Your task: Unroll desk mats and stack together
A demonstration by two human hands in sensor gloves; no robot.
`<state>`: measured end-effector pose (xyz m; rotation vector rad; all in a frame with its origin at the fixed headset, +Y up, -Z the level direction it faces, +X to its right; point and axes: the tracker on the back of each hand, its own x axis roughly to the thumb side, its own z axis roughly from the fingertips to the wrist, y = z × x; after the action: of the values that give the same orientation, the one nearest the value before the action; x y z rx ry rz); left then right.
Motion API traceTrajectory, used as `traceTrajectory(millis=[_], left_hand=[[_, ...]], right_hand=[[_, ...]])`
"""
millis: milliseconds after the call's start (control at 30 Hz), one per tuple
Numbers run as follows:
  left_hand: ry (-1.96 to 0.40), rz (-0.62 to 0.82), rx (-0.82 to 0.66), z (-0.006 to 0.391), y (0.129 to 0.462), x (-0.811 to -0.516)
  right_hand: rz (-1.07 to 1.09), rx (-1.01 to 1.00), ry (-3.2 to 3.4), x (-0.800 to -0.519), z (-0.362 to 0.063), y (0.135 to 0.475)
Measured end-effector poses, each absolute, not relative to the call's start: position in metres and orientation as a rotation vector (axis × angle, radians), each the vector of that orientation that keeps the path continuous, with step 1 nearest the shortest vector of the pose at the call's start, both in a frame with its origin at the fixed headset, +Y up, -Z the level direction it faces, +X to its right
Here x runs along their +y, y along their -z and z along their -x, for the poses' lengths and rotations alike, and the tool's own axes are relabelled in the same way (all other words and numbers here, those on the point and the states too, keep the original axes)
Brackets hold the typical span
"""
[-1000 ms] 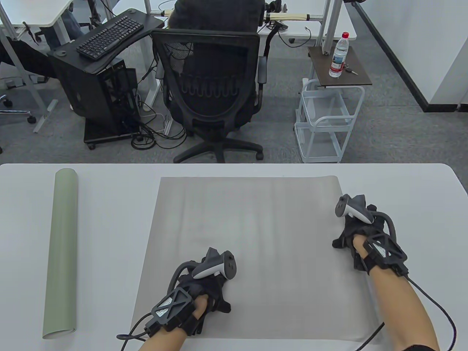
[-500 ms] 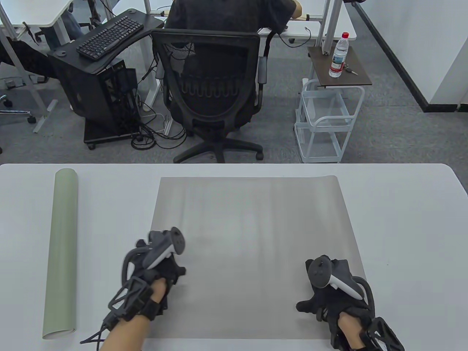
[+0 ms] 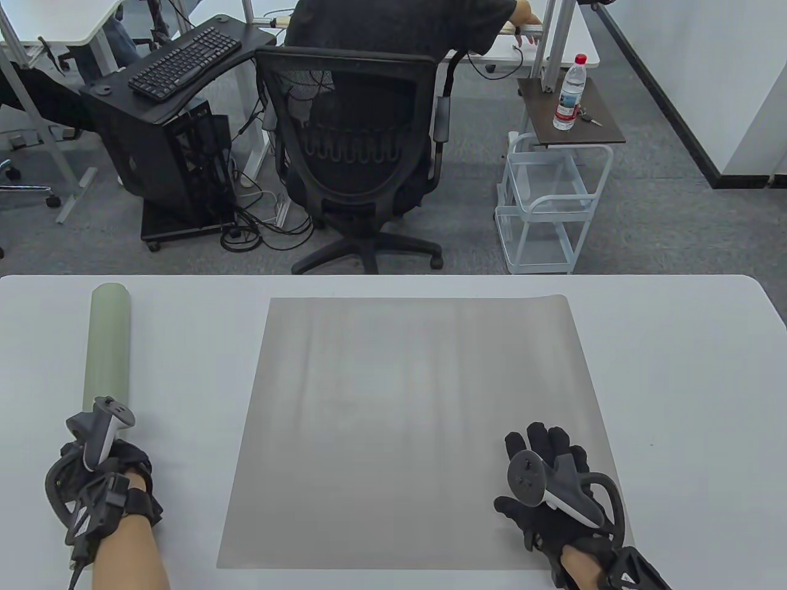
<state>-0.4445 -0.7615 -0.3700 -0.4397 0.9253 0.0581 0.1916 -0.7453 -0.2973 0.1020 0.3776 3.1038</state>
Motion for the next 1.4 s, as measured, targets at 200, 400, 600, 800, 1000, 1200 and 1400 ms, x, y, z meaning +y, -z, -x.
traceTrajectory(millis=[200, 400, 600, 800, 1000, 1200, 1400], left_hand=[[-0.618, 0.522, 0.808, 0.445, 0.371, -0.739], [-1.536, 0.355, 0.427, 0.393, 0.356, -0.734], [-1.939, 0.373, 0.145, 0.289, 0.36, -0.738], [-1.916, 0.511, 0.009, 0.174, 0.366, -0.745], [-1.764, 0.602, -0.09, 0.08, 0.365, -0.74], [-1.607, 0.503, -0.134, 0.035, 0.369, -0.731], [-1.651, 0.517, -0.227, 0.051, 0.371, -0.728]], right_hand=[[-0.13, 0.356, -3.11, -0.747, -0.19, 0.297], [-0.195, 0.302, -3.04, -0.747, -0.188, 0.295], [-0.374, 0.303, -2.84, -0.748, -0.183, 0.293], [-0.446, 0.311, -2.499, -0.735, -0.185, 0.293], [-0.371, 0.435, -1.959, -0.726, -0.185, 0.307], [-0.25, 0.679, -1.787, -0.73, -0.174, 0.343], [-0.276, 0.536, -1.529, -0.749, -0.166, 0.348]])
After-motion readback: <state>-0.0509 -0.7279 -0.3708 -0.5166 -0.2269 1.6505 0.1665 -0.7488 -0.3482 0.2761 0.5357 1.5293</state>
